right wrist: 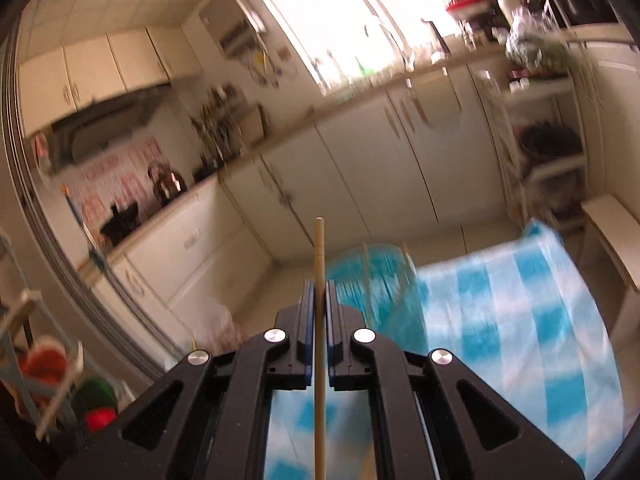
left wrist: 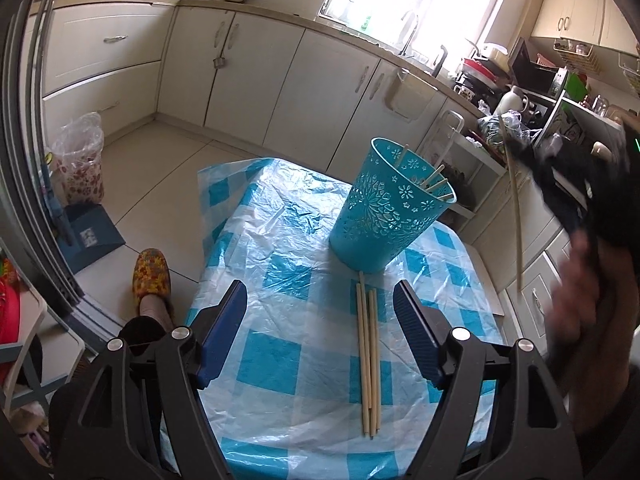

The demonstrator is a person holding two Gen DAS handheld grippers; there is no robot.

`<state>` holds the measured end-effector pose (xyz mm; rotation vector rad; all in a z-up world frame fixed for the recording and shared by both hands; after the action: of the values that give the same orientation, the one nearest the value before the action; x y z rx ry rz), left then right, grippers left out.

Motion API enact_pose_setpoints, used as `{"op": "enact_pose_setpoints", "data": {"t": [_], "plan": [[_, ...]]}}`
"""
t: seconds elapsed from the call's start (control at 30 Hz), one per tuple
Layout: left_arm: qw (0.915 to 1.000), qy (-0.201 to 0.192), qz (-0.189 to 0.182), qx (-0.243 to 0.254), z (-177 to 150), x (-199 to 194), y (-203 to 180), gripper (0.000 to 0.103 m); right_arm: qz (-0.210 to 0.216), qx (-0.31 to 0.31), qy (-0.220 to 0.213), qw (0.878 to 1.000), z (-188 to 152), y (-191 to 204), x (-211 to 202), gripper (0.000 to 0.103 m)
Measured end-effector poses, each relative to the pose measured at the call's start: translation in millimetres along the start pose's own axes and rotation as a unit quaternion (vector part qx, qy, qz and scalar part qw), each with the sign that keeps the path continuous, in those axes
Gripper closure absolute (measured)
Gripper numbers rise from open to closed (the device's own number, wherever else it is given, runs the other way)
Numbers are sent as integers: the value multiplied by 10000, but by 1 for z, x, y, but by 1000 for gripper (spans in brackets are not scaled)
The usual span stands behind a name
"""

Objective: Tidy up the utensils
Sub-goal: 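Lift the right gripper's stick over the basket and open to drop it, then lower the right gripper onto a remaining stick and close while the left gripper approaches the sticks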

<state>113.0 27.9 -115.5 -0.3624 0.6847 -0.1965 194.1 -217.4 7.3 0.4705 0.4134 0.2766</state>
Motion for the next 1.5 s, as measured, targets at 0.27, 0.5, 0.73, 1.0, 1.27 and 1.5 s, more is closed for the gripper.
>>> {"op": "enact_pose_setpoints", "data": {"t": [0.27,0.5,0.73,1.0,1.27,1.5], "plan": [[9999,-118,30,93,1,0,-4,29,-466,-154,-717,9962,32,6,57,97],[10000,68,-27,16,-3,11,-1,29,-950,-363,-540,9933,13,-8,93,97],[10000,62,-34,-24,-2,11,0,29,-860,-706,-218,9936,-3,-2,83,95],[10000,-71,32,-53,1,-4,-1,25,-605,-869,-320,9939,-17,6,-14,80],[9999,18,93,-44,-10,-15,-2,21,-1132,-666,1682,9770,-152,-41,-25,77],[9999,46,84,111,-20,-29,-9,18,-1369,-426,2421,9596,-193,-57,29,80]]}}
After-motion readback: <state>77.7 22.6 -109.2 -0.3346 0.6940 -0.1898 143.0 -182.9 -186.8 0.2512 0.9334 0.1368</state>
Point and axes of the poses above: each gripper's, at about its wrist camera, not at the fingertips, and x roughly the way its jaws point, y to its left, z to its top, the point moved 4 cm from there along x, roughly the way its jaws point, and after that the axes turned 2 degrees about -z, right-handed, at the moved point
